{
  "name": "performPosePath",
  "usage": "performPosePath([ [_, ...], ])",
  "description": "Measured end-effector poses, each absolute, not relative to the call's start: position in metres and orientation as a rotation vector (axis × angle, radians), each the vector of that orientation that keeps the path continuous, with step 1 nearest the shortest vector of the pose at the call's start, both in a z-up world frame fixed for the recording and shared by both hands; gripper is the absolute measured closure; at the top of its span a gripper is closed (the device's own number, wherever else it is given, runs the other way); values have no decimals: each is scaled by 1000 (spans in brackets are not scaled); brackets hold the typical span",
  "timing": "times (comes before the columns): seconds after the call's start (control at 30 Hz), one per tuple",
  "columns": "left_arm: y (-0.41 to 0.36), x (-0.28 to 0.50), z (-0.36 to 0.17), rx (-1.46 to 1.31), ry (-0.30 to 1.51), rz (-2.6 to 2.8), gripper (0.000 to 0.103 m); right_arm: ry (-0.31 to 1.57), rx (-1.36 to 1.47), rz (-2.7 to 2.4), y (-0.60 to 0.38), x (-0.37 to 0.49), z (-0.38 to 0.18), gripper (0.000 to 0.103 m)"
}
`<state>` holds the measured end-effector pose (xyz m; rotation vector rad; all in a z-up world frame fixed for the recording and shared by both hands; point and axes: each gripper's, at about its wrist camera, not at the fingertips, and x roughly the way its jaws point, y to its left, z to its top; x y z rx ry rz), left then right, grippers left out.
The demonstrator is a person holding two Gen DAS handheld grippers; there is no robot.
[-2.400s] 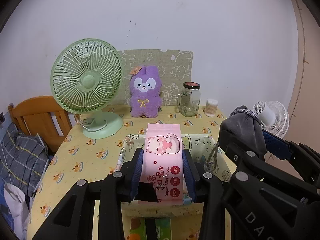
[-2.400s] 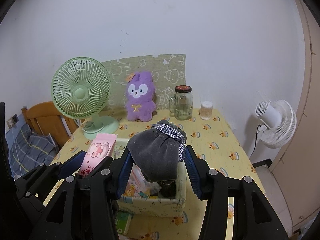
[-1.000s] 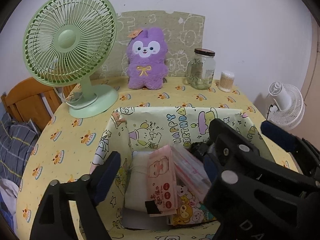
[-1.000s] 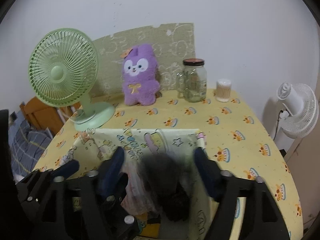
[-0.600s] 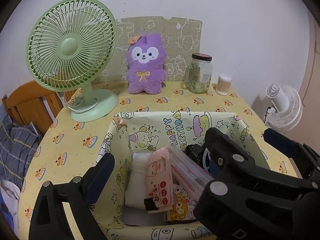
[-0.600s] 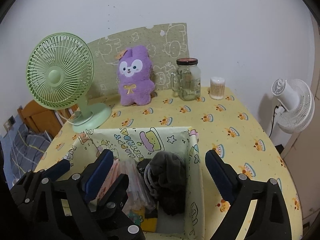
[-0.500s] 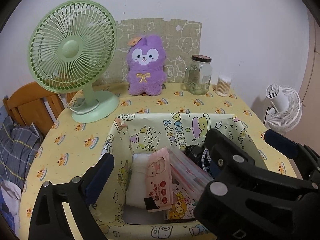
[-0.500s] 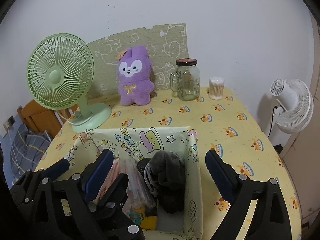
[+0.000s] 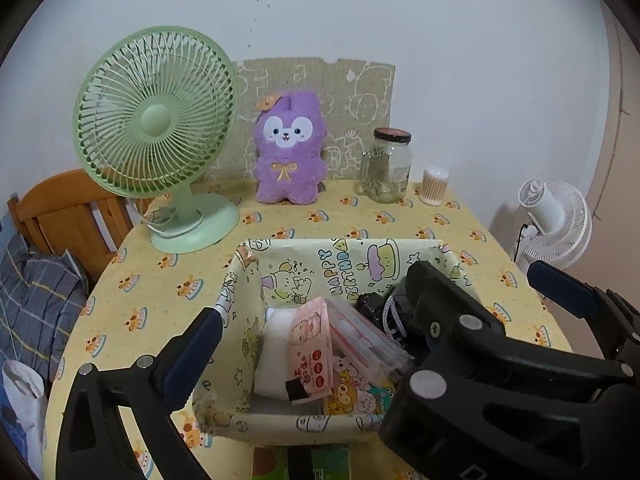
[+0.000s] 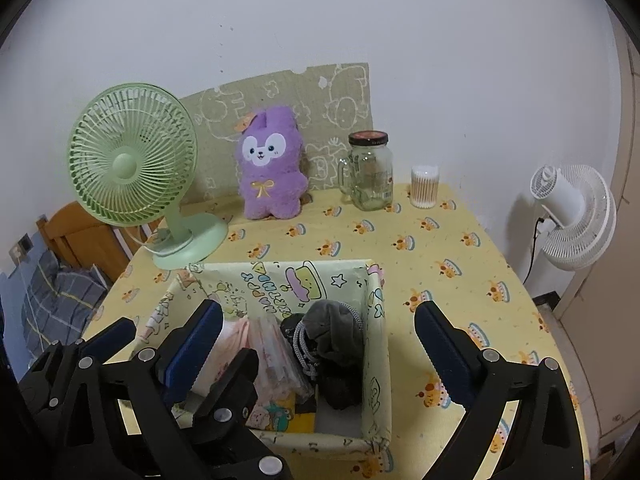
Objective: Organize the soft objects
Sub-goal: 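Release the pink pack into the box with the left tool while the right tool drops the glove inside, then withdraw both tools from the box toward the green tissue pack and white towel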
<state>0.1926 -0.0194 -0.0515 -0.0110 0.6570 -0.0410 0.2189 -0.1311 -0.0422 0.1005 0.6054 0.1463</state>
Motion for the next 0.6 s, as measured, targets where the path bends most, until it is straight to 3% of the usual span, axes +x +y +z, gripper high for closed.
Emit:
performPosePath([
  [0.6, -22, 148, -31, -7, 622, -67, 0, 577, 97, 130, -136, 170, -23, 3],
])
